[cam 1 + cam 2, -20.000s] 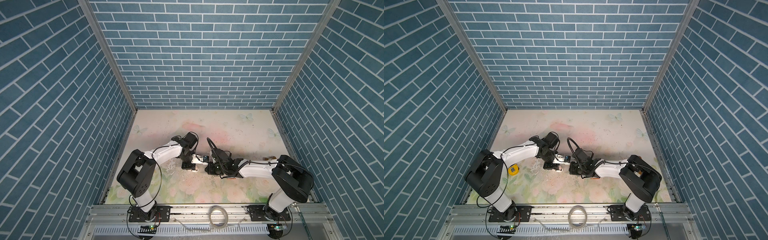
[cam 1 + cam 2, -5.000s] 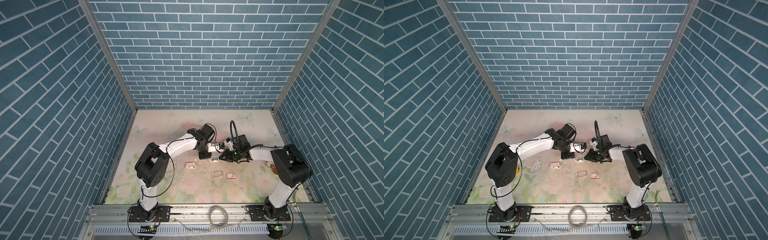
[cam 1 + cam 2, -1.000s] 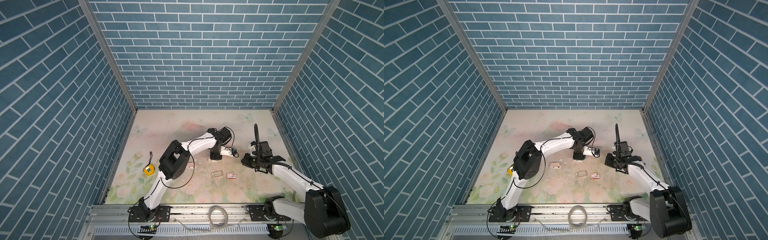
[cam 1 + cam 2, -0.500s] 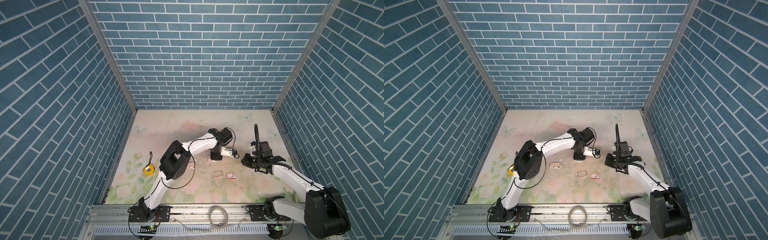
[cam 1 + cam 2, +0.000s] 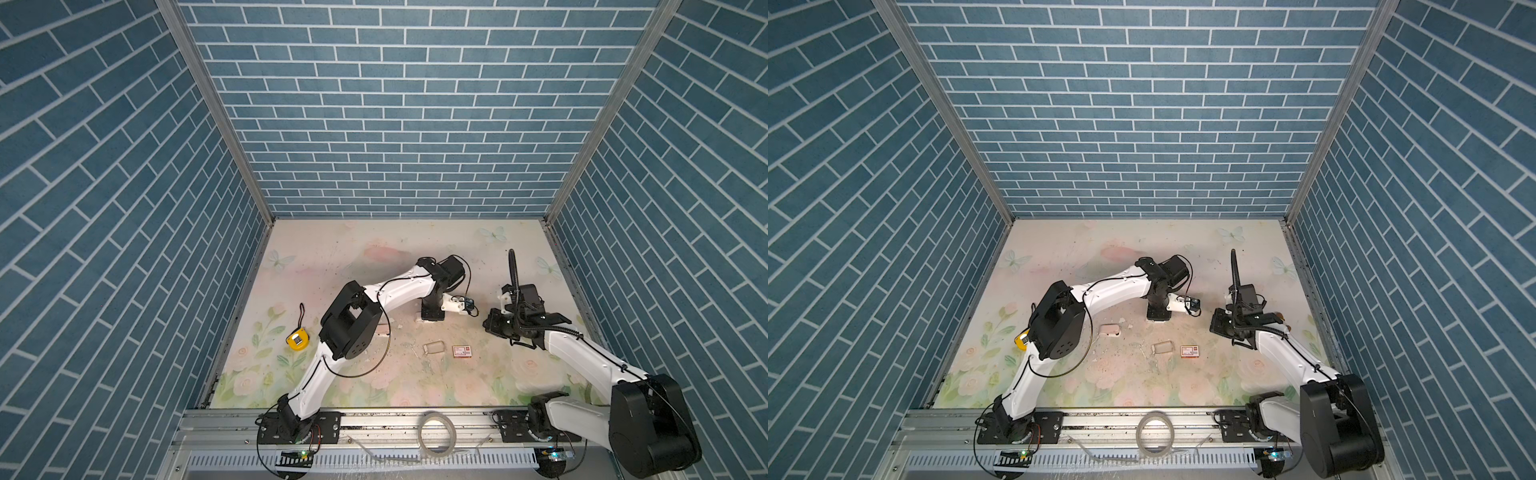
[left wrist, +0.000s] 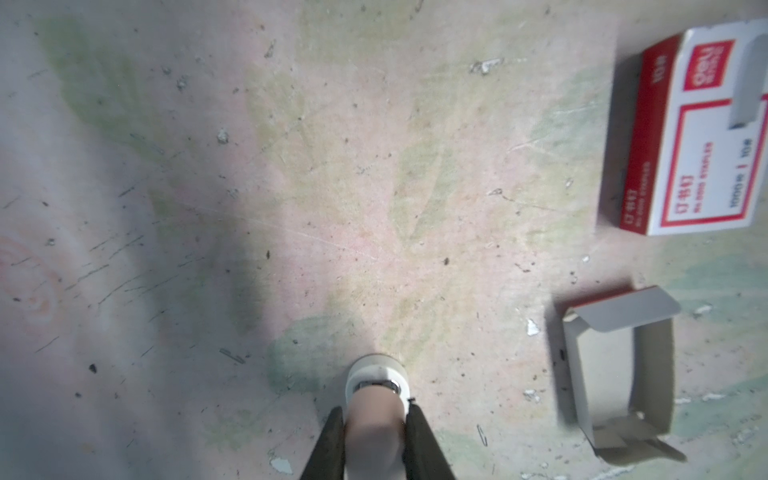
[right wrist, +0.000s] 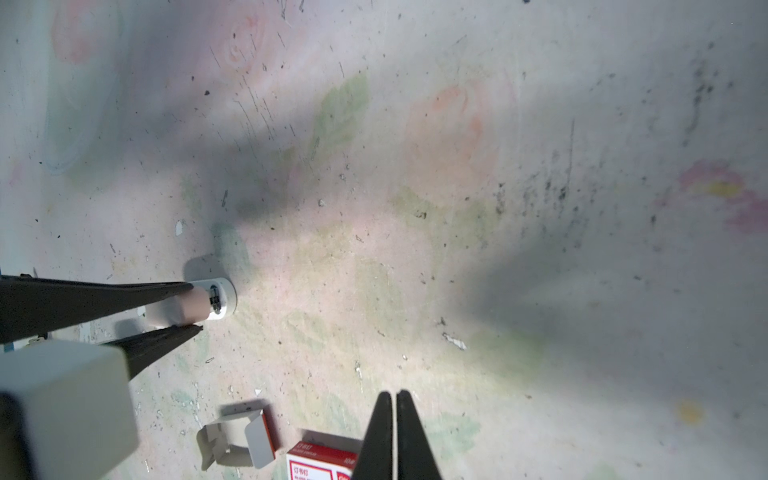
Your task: Load the staples into the stapler
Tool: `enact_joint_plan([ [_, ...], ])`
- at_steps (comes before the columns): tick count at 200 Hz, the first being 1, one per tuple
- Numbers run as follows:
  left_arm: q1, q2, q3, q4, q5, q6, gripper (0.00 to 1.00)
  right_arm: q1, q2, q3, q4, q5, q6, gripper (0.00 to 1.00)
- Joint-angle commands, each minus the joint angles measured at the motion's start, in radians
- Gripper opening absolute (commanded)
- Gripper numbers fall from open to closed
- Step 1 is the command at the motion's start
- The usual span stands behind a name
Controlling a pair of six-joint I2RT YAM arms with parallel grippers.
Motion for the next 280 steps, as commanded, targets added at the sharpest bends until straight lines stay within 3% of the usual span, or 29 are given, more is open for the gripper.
enact_joint_plan([
  [1,-0.029,0.236,-0.108,-0.108,0.043,0.005,0.00,-0.004,-0.029,-0.012,-0.020,0.018,-0.019,0.08],
  [100,-0.029,0.271,-0.084,-0.125,0.061,0.011,0.00,-0.006,-0.043,-0.016,-0.037,0.031,-0.021,0.08],
  [280,-0.017,-0.028,-0.061,-0.092,0.049,-0.031,0.00,-0.005,-0.048,-0.013,-0.035,0.040,-0.023,0.08],
])
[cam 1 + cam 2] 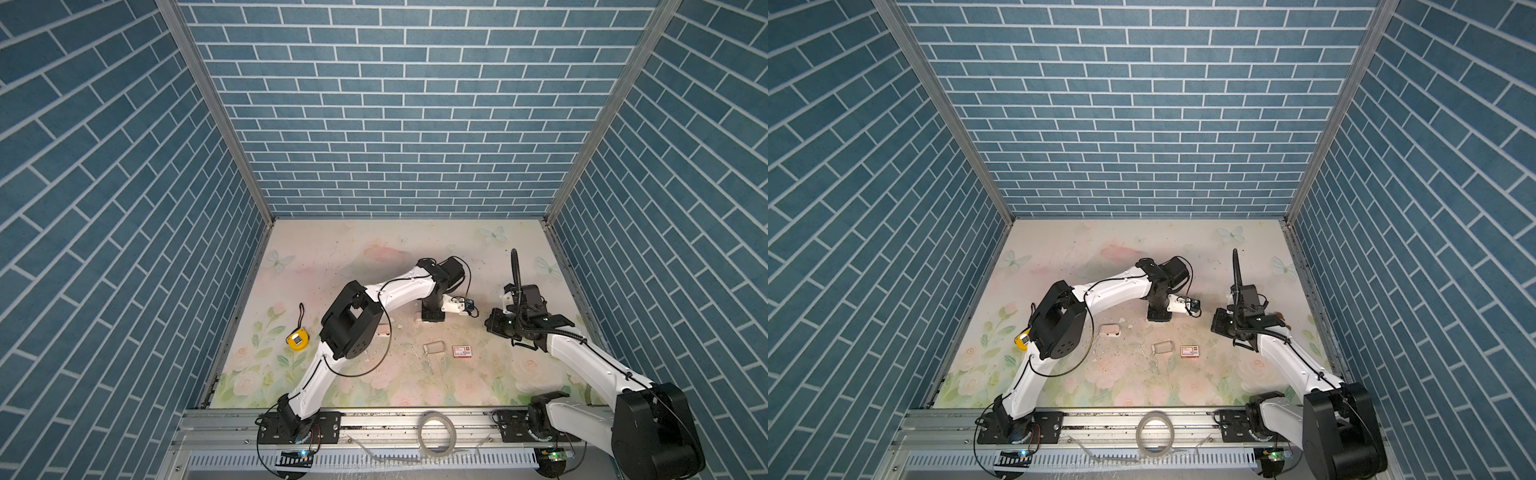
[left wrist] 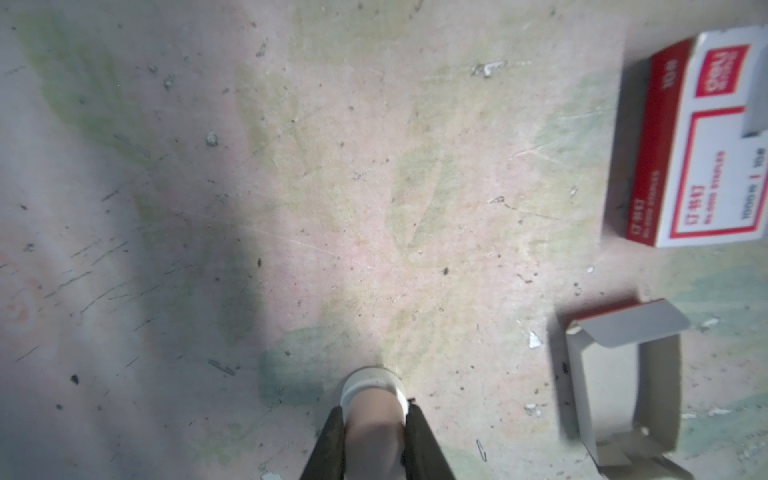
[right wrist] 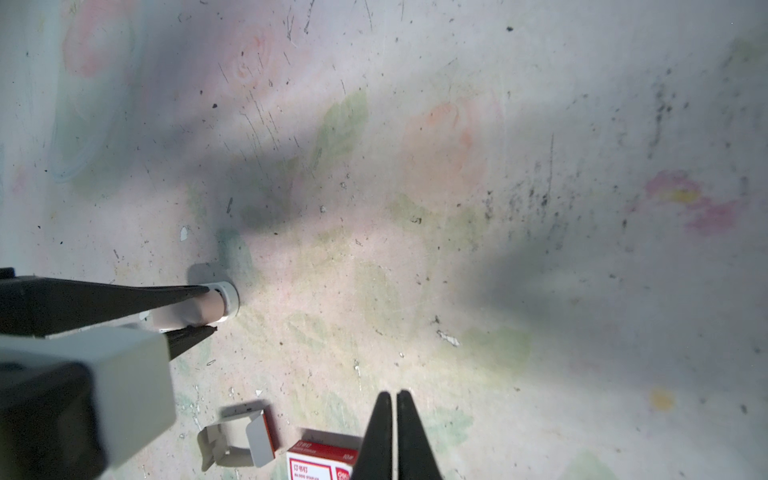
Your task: Load the staples into the stapler
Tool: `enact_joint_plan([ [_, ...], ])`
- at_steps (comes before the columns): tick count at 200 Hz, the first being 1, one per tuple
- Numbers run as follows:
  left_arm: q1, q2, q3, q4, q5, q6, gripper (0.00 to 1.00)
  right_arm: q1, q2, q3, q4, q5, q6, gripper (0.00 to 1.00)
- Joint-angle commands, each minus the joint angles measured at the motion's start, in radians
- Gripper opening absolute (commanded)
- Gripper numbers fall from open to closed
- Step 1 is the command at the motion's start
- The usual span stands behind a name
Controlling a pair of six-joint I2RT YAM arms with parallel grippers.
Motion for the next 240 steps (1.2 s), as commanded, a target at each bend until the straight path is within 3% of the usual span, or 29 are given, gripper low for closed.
enact_joint_plan([
  [1,-0.016,-0.005,-0.052,-0.101,0.038,-0.014,0.00,-0.005,-0.013,-0.009,-0.022,0.018,-0.022,0.08],
  [124,-0.015,-0.103,-0.110,-0.041,0.005,-0.034,0.03,-0.005,-0.021,-0.013,-0.029,0.022,-0.020,0.08],
  [240,-0.015,-0.151,-0.128,-0.024,-0.005,-0.045,0.18,-0.005,-0.028,-0.018,-0.033,0.030,-0.016,0.09],
])
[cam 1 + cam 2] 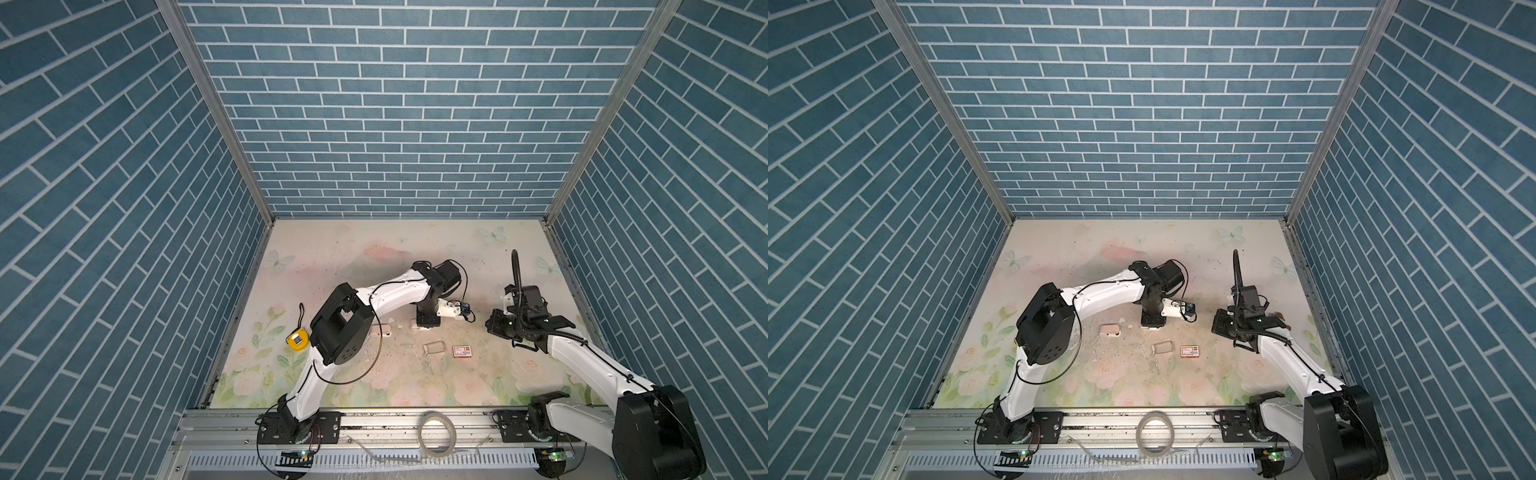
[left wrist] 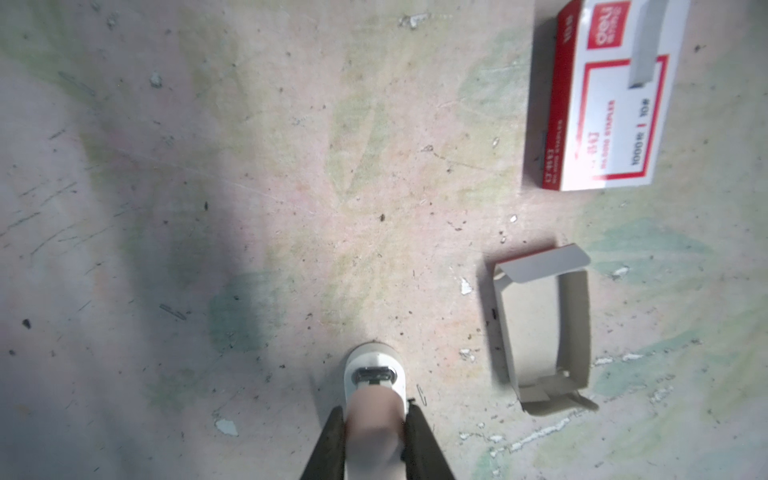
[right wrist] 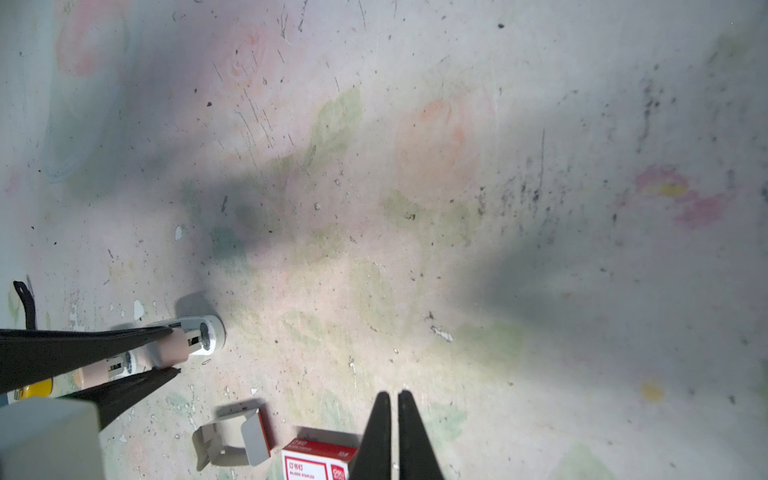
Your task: Load the staples into the stapler
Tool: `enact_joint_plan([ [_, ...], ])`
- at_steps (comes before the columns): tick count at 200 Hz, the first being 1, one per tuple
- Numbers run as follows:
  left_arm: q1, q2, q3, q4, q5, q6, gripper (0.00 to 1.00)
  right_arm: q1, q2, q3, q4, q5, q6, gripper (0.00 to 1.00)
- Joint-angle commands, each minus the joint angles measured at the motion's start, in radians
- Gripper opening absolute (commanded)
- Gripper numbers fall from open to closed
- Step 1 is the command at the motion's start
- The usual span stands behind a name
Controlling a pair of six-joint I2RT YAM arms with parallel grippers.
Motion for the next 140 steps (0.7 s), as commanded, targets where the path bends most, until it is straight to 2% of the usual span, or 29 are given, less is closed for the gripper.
enact_joint_plan([
  [1,-0.005,-0.044,-0.016,-0.024,-0.004,-0.009,0.18,-0.004,-0.016,-0.011,-0.026,0.021,-0.016,0.09],
  [94,-0.005,-0.057,-0.057,0.010,-0.012,-0.012,0.23,-0.004,-0.027,-0.020,-0.031,0.022,-0.016,0.09],
  [140,-0.005,-0.058,-0.074,0.029,-0.010,-0.014,0.28,-0.004,-0.037,-0.028,-0.031,0.024,-0.013,0.09],
])
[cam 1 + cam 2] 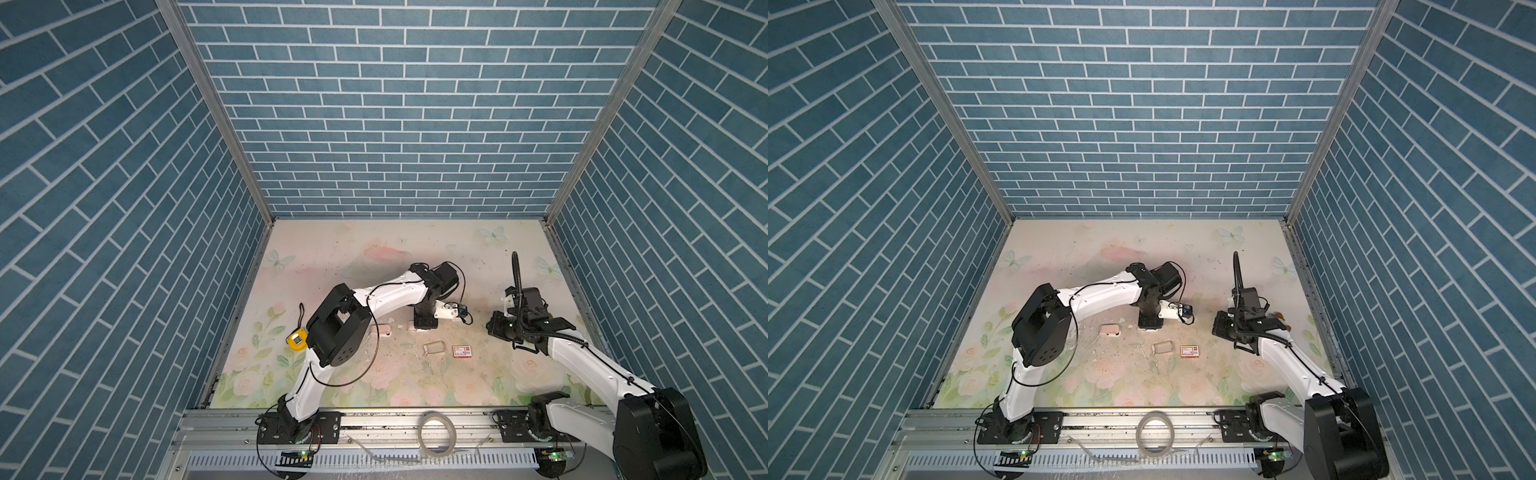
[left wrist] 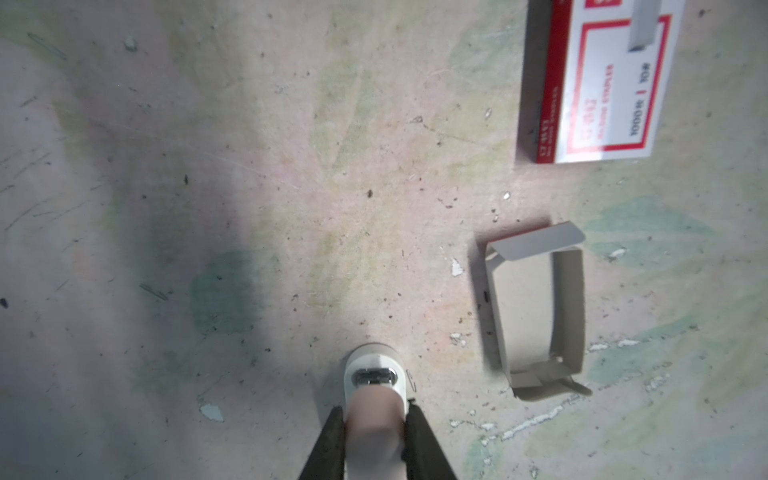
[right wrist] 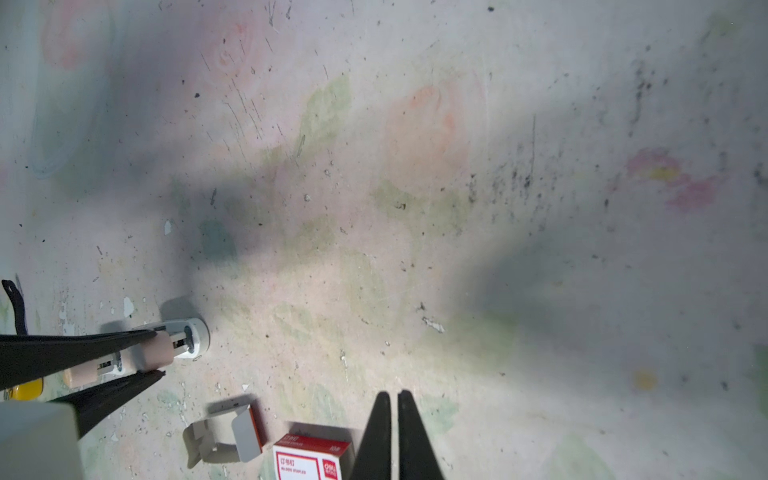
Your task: Load the staples into the stapler
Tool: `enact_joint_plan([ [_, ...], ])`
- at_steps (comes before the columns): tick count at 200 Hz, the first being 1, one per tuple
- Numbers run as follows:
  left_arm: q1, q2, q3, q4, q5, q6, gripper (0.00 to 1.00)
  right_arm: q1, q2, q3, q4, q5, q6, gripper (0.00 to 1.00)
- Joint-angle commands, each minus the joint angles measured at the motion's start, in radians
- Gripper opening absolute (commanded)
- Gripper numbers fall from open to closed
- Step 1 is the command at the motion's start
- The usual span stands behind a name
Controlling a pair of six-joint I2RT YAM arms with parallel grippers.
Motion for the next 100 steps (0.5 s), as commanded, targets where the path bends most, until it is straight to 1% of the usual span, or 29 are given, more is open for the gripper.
enact_joint_plan([
  [1,-0.005,-0.030,-0.018,0.008,0.000,-0.006,0.28,-0.004,-0.022,-0.011,-0.023,0.018,-0.013,0.09],
  [55,-0.006,-0.041,-0.035,0.021,0.000,-0.004,0.37,-0.004,-0.025,-0.010,-0.025,0.019,-0.013,0.09],
  [100,-0.006,-0.040,-0.031,0.016,-0.004,-0.001,0.40,-0.004,-0.024,-0.009,-0.025,0.019,-0.013,0.09],
])
